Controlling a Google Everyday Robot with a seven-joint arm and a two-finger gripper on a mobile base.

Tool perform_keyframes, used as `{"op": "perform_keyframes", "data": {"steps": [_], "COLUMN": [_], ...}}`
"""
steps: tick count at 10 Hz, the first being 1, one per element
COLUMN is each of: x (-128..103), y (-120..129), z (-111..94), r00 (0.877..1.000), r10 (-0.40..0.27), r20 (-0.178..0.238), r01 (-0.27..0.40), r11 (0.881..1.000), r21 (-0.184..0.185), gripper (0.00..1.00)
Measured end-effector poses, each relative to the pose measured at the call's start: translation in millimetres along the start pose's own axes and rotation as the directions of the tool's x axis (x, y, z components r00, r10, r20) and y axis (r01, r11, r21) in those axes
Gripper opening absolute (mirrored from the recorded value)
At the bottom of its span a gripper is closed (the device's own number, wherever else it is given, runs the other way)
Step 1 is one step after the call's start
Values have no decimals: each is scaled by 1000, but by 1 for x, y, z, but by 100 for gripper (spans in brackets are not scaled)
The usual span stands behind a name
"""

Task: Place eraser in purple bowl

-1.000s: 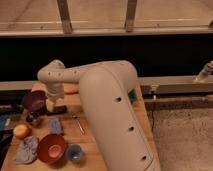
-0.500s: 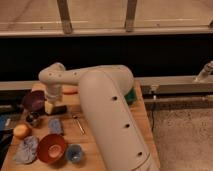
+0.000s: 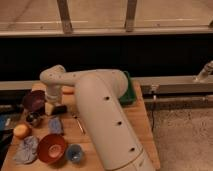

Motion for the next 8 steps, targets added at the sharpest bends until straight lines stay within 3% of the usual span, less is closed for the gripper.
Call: {"op": "perform_keyframes", "data": {"steps": [2, 3, 8], "x": [-2, -2, 0], "y": [2, 3, 4], "z": [8, 9, 8], "r00": [1000, 1000, 999], "r10": [-3, -9, -21], "r20": [-18, -22, -24], "r01": [3, 9, 21], "r11": [1000, 1000, 1000], "r21": [-15, -18, -4], "gripper": [61, 56, 8]}}
